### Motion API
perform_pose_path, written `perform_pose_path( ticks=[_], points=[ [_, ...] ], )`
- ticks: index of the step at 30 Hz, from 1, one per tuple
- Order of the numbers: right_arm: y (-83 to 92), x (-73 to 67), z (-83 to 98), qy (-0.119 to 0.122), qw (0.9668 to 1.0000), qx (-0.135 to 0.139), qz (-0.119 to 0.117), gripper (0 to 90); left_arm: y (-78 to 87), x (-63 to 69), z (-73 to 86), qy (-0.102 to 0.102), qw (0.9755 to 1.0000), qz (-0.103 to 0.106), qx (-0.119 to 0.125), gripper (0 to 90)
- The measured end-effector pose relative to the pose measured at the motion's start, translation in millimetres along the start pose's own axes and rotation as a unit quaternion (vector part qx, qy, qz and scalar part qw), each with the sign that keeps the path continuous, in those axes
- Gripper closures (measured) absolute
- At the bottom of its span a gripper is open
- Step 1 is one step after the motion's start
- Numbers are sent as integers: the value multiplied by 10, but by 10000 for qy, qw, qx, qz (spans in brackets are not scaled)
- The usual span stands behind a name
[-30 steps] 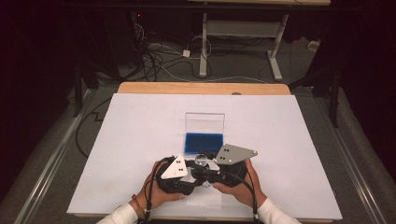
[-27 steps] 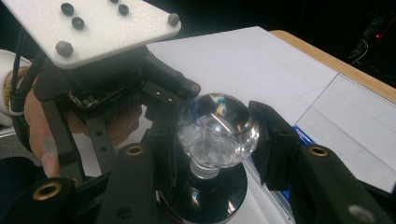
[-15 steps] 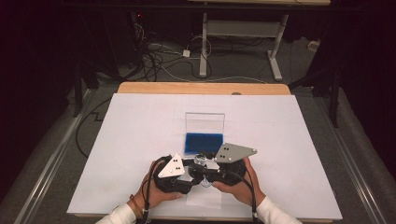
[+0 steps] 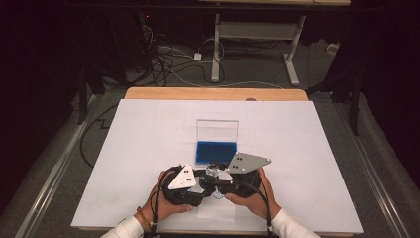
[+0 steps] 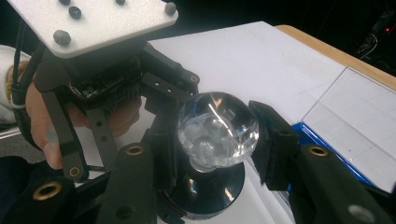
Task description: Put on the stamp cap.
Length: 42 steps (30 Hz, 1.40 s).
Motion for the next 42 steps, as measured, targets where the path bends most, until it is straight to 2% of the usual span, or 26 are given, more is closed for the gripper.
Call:
perform_pose_path(
  ticks=[7, 13, 23, 24, 26, 27, 30, 33, 37, 38, 40, 42],
  points=[
    [-8, -8, 18, 41, 10000, -58, -36, 571, 16, -8, 23, -79, 9999, -69, -66, 364],
    [9, -1, 19, -21, 9999, -36, -104, 572, 40, 1, 15, -129, 9999, -86, -27, 365],
    [20, -2, 11, -49, 9999, -18, -125, 573, 58, 12, 10, -106, 9999, -4, 86, 365],
    [22, -3, 8, -72, 9999, -14, -142, 573, 56, 11, -3, -171, 9997, 41, 139, 365],
    [24, -5, 3, -91, 9998, 9, -157, 573, 72, 16, 7, -109, 9999, 19, 122, 365],
    [26, -10, 4, -76, 9998, 1, -159, 573, 66, 23, -2, -163, 9997, 88, 164, 365],
    [24, -18, 4, -76, 9998, 5, -164, 573, 62, 31, -1, -152, 9996, 141, 178, 365],
    [28, -10, 3, -118, 9998, 15, -177, 573, 78, 21, 8, -106, 9998, 76, 147, 365],
    [31, -3, 4, -169, 9996, 39, -219, 573, 77, 39, -2, -79, 9995, 180, 232, 365],
    [33, -4, 3, -185, 9996, 48, -226, 573, 84, 25, 5, -78, 9997, 111, 213, 365],
    [34, -6, 5, -179, 9996, 38, -228, 573, 81, 47, -2, -96, 9994, 215, 265, 365],
    [38, -7, 2, -199, 9995, 63, -242, 573, 96, 32, 3, -87, 9996, 138, 252, 365]
  ],
)
Point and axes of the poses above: each handheld gripper's, and its own axes: y roughly backward along the jaws, z roughly out of its underside, x roughly to its right, the point moved 10 cm from there along -y, roughly forward along the jaws, and after that the axes turned 7 degrees about z, right-handed, at the moved point
